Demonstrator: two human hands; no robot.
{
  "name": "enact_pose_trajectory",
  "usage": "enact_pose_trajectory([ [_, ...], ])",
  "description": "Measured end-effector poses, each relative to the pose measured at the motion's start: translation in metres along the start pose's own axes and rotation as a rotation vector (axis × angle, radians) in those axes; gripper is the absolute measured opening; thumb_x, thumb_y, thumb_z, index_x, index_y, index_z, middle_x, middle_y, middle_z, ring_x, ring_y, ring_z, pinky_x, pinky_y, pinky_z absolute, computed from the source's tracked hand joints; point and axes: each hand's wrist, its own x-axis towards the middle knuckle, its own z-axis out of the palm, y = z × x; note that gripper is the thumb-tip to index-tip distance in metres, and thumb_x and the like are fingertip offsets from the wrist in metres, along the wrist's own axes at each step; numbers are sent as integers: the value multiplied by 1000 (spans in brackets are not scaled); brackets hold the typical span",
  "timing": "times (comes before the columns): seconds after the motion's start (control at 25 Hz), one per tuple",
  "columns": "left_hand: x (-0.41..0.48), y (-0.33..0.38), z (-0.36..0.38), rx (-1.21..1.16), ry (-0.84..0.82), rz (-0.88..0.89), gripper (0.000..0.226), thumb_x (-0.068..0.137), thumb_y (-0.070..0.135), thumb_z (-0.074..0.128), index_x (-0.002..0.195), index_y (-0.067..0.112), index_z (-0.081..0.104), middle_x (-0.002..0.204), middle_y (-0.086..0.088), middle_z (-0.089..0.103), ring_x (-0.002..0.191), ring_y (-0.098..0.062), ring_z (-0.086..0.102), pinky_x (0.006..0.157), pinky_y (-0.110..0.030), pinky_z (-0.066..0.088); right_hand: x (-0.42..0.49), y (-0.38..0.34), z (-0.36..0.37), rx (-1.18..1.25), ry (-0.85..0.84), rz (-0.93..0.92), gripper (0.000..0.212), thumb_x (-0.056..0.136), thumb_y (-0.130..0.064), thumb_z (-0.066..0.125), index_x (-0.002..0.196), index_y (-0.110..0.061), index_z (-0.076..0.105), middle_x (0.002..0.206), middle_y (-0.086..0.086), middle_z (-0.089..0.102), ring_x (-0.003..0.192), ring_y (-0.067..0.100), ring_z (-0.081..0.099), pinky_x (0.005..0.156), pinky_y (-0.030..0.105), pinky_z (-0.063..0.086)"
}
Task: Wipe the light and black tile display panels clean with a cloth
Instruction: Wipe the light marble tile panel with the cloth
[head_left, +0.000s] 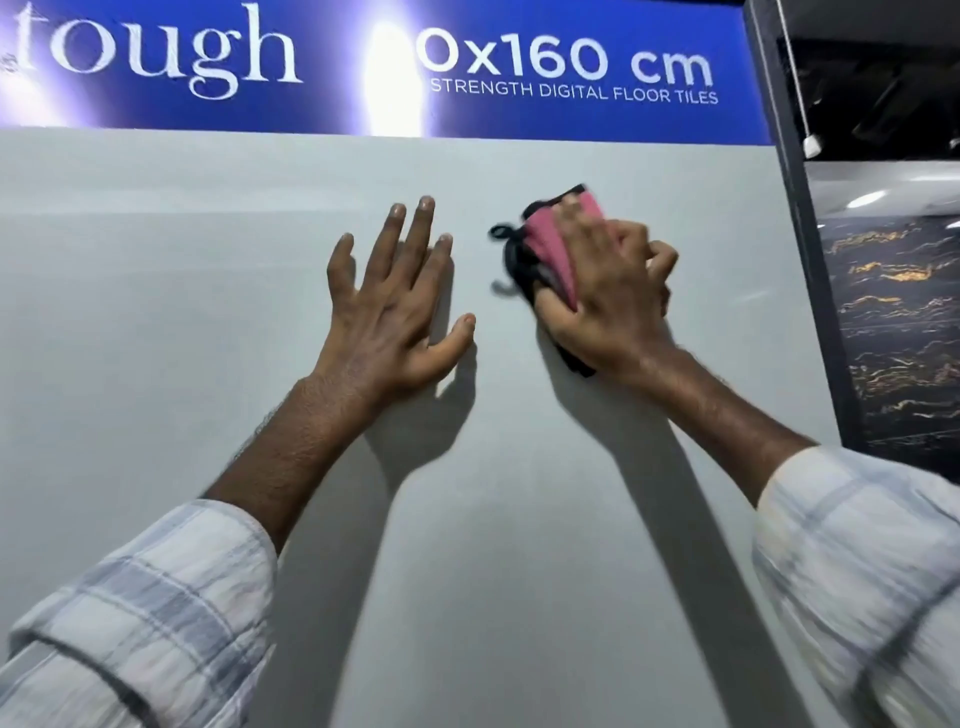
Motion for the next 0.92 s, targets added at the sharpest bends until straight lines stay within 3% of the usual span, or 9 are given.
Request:
enact_pose_trajectory([
  [0.08,0,0,9,52,-10,3,82,96,59,31,159,5,38,172,-15,21,159,-33,20,118,-68,18,6,5,-1,-11,-56,-288,79,81,-53,50,155,-26,40,161,-8,39,127,29,46,86,37,16],
  [0.12,-2,0,13,76,-3,12,82,97,58,31,159,5,36,171,-16,23,159,-34,21,118,-68,18,19,14,-1,-7,-64,-299,80,80,-55,50,155,-28,41,161,-9,39,127,29,47,84,35,13],
  [0.28,-4,0,17,75,31,27,82,97,57,32,160,3,35,171,-16,23,158,-36,22,119,-70,18,70,28,4,34,10,180,77,84,-56,44,156,-29,39,162,-9,37,128,31,43,98,46,29],
  [0.32,-3,0,16,80,40,29,82,97,56,32,160,3,35,170,-16,24,158,-37,22,119,-70,18,73,16,5,23,20,202,76,85,-53,44,156,-26,38,162,-8,37,127,32,43,97,48,30],
  [0.48,-6,-1,20,103,53,30,83,97,57,33,160,4,35,170,-16,26,158,-36,23,121,-68,17,73,-12,9,-10,-48,-323,76,85,-53,45,155,-26,40,161,-6,39,125,30,44,88,41,19],
  [0.52,-6,-1,20,106,52,33,83,97,57,34,160,4,34,170,-16,26,158,-36,22,121,-68,16,85,-2,7,-4,-58,-349,74,86,-54,46,155,-30,40,161,-9,40,125,29,44,86,40,17],
  [0.68,-7,0,21,90,50,29,82,98,57,35,160,5,34,170,-16,24,158,-37,23,121,-68,17,120,1,13,7,6,165,68,87,-48,41,153,-30,40,155,-9,44,122,33,42,89,46,25],
  [0.8,-6,0,19,102,43,30,81,98,57,34,160,4,36,170,-16,27,158,-36,23,121,-68,17,104,-43,19,-14,-19,-129,76,86,-50,41,157,-24,36,161,-5,38,126,34,42,90,46,24],
  [0.92,-7,-1,21,97,51,38,82,98,57,33,160,4,36,170,-17,27,158,-37,23,121,-68,17,104,-19,14,10,-63,-356,75,88,-52,48,158,-28,35,163,-8,36,127,29,42,87,40,16],
])
